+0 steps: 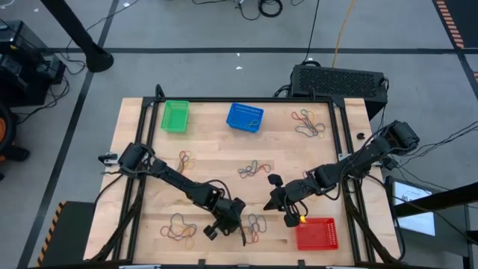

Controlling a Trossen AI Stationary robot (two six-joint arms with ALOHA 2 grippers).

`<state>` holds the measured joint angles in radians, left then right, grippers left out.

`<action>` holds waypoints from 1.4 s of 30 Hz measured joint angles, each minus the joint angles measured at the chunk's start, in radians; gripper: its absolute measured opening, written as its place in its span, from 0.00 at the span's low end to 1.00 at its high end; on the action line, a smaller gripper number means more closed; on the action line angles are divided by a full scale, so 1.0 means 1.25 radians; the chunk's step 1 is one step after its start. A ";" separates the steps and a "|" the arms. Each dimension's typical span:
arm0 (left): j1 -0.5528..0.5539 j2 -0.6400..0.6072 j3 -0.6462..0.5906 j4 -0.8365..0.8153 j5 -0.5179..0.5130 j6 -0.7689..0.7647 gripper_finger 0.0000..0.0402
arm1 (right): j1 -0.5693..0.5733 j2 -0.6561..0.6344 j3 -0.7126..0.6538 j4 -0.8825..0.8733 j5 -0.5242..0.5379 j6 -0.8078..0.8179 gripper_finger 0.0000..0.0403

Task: Sort rubber bands into baskets
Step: Put the yellow rubber band into the blue bin

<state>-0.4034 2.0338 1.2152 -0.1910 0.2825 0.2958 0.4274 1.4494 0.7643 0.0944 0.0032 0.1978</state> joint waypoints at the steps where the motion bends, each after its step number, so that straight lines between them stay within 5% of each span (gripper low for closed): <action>1: 0.000 0.000 0.000 -0.003 0.000 0.000 0.12 | 0.000 0.000 0.000 0.000 0.000 0.000 0.00; 4: 0.000 -0.004 0.000 -0.008 0.000 -0.001 0.02 | 0.000 0.000 0.000 0.000 0.000 0.000 0.00; 19: 0.047 -0.222 -0.003 -0.107 -0.016 -0.002 0.00 | 0.000 0.000 0.000 -0.009 0.000 -0.005 0.00; 33: 0.163 -0.323 -0.003 -0.162 -0.192 -0.001 0.00 | -0.007 0.000 0.000 -0.042 0.004 -0.049 0.00; 42: 0.379 -0.322 -0.003 -0.163 -0.191 0.015 0.00 | -0.024 0.000 0.000 -0.059 0.223 -0.116 0.00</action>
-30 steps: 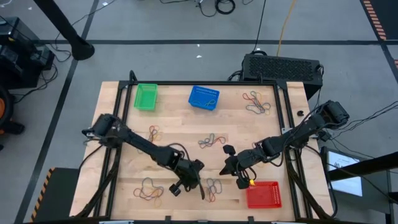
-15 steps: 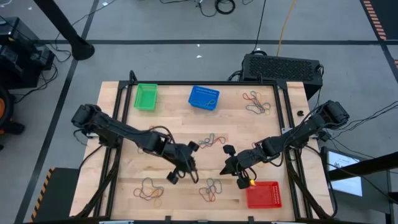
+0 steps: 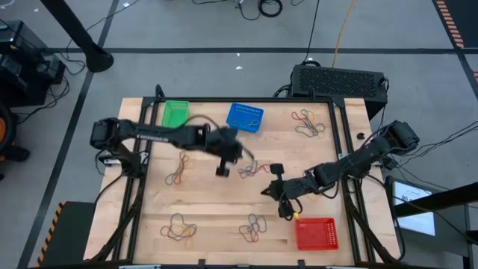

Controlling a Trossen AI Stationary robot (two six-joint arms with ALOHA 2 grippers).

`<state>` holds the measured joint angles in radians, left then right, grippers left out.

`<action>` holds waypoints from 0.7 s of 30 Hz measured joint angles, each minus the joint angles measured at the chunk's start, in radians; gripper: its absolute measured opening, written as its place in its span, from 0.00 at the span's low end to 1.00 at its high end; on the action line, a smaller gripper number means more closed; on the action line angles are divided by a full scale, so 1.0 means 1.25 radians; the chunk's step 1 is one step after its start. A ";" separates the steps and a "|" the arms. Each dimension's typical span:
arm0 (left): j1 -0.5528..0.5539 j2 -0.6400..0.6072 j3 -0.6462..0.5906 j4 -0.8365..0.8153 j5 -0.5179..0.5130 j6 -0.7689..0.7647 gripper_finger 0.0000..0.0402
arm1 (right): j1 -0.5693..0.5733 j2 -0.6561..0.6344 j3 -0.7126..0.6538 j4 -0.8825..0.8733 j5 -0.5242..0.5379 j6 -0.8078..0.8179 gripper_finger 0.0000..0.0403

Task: Sort rubber bands into baskets
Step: Put the yellow rubber band into the blue bin

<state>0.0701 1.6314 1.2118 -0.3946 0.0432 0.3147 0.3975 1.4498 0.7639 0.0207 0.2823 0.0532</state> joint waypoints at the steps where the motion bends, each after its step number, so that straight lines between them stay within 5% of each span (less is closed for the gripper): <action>1: 0.027 0.000 0.000 0.000 0.000 0.008 0.00 | -0.008 0.000 0.000 0.000 0.007 -0.010 0.00; 11: 0.257 0.005 0.000 0.130 0.073 0.052 0.00 | -0.191 0.000 0.000 -0.001 -0.013 -0.131 0.00; 21: 0.367 0.113 0.001 0.272 0.163 -0.038 0.00 | -0.484 0.000 0.000 0.004 -0.257 -0.304 0.00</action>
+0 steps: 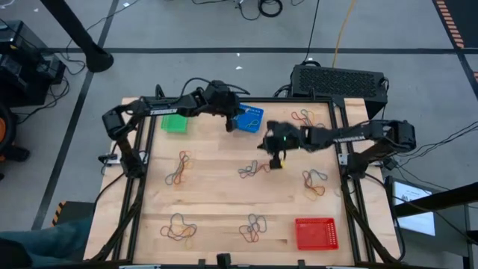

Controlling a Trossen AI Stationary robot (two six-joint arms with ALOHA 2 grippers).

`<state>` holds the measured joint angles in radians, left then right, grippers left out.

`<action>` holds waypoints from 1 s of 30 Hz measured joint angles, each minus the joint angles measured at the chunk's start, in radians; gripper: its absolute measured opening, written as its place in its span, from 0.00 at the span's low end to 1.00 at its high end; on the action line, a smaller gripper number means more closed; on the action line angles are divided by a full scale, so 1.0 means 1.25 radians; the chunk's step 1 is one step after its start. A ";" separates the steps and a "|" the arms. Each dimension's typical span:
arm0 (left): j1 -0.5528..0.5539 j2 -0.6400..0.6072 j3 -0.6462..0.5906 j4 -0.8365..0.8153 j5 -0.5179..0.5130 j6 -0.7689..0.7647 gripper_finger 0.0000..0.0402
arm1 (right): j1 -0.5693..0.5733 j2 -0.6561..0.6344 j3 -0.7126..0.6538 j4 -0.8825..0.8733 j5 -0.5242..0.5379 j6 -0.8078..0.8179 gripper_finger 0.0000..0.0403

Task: Sort rubber bands into baskets
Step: Put the yellow rubber band into the blue bin

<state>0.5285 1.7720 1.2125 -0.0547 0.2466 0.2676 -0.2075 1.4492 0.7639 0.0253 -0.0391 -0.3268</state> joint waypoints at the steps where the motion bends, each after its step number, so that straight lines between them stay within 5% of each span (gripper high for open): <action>1: 0.004 0.009 0.000 -0.002 0.003 0.002 0.00 | -0.026 -0.001 0.000 -0.001 -0.014 0.000 0.00; 11: 0.031 0.069 0.004 0.023 0.011 0.029 0.00 | -0.138 -0.005 0.000 0.025 -0.096 0.037 0.00; 30: 0.033 0.191 0.203 -0.193 0.002 0.063 0.00 | -0.223 -0.006 0.000 0.047 -0.095 0.042 0.00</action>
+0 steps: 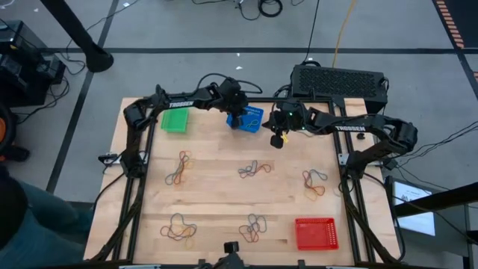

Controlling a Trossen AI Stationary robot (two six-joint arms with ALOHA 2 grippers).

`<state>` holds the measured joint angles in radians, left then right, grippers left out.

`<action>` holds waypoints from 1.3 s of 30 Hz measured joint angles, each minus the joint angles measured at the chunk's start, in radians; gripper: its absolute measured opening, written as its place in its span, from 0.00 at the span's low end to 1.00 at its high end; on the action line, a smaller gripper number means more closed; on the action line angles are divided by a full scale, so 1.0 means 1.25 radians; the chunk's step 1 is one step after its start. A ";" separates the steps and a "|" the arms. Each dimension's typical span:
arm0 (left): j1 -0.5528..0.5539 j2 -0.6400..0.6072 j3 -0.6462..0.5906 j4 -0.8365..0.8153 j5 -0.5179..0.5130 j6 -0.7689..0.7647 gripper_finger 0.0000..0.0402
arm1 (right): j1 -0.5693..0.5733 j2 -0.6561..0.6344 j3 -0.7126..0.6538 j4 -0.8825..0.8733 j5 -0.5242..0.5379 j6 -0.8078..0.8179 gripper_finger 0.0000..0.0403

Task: Sort rubber bands into baskets
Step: Put the yellow rubber band into the blue bin

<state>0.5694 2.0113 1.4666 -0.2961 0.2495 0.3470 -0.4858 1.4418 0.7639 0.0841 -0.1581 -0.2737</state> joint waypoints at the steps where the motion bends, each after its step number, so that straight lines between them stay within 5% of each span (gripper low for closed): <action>1: 0.000 0.000 0.000 -0.010 -0.002 0.000 0.00 | 0.000 0.000 0.000 -0.001 0.000 0.000 0.00; 15: -0.002 -0.013 0.001 -0.046 -0.060 0.005 0.29 | 0.000 0.000 0.000 -0.023 0.000 0.000 0.00; 19: -0.002 -0.033 0.037 -0.142 -0.072 0.001 0.35 | 0.002 -0.003 0.000 -0.041 -0.001 0.000 0.00; 32: -0.079 -0.230 0.050 -0.447 -0.065 -0.037 0.36 | 0.065 -0.106 -0.001 -0.145 -0.003 0.014 0.00; 39: -0.172 -0.318 -0.015 -0.468 -0.074 -0.083 0.36 | 0.137 -0.170 -0.001 -0.212 0.000 0.082 0.00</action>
<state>0.3543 1.6143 1.4475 -0.8814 0.1574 0.2427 -0.3144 1.2291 0.7631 -0.1808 -0.1581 -0.1708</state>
